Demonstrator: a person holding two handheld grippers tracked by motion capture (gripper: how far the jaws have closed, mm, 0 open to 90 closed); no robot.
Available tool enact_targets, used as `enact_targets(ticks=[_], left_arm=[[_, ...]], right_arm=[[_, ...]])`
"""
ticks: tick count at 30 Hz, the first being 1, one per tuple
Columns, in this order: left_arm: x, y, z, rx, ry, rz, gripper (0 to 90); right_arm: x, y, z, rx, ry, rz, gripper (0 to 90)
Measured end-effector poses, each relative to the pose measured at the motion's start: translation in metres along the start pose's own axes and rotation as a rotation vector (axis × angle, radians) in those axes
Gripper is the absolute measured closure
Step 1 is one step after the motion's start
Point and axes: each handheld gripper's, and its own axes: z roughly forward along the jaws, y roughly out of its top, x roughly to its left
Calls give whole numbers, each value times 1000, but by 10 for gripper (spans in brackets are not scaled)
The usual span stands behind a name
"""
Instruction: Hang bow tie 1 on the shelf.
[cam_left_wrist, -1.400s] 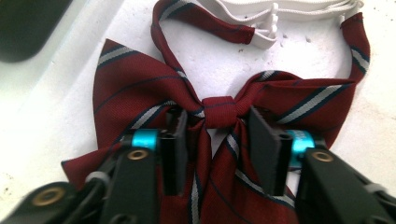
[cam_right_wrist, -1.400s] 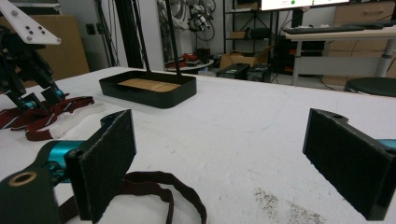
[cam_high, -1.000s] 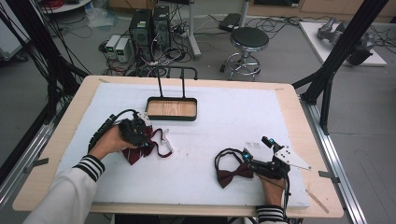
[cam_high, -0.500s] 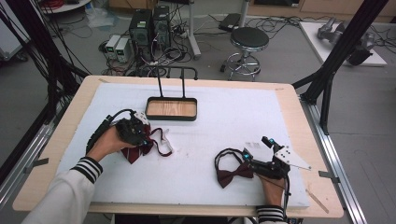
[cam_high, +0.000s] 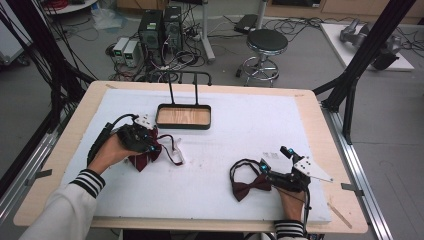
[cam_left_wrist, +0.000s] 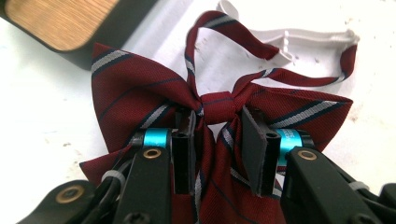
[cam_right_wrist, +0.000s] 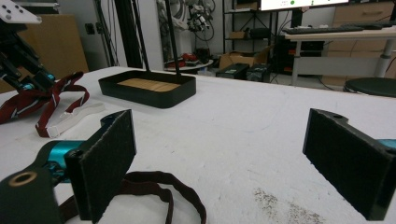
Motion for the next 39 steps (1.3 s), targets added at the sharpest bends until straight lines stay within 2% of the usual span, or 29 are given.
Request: enact_targets(ticks=[4, 8, 10, 11, 16, 17, 19, 25, 39], left_arm=[[2, -3, -6, -56, 12, -18, 671], [4, -4, -10, -87, 22, -24, 671], [4, -4, -13, -114, 38, -26, 672], [4, -4, -17, -146, 54, -32, 672], [5, -5, -25, -208, 64, -26, 672], [5, -5, -28, -229, 87, -27, 672], [5, -5, -30, -240, 86, -26, 672], [4, -5, -41, -325, 112, -37, 672], [9, -3, -60, -446, 168, -55, 672]], right_arm=[[0, 0, 0, -1, 0, 2, 87], [0, 0, 0, 3, 0, 5, 87], [0, 0, 0, 0, -1, -1, 87], [0, 0, 0, 0, -1, -1, 87], [1, 0, 0, 5, -2, 2, 87], [0, 0, 0, 3, -1, 2, 88], [1, 0, 0, 4, -3, 3, 87], [1, 0, 0, 6, -1, 7, 88], [0, 0, 0, 1, -1, 3, 87]])
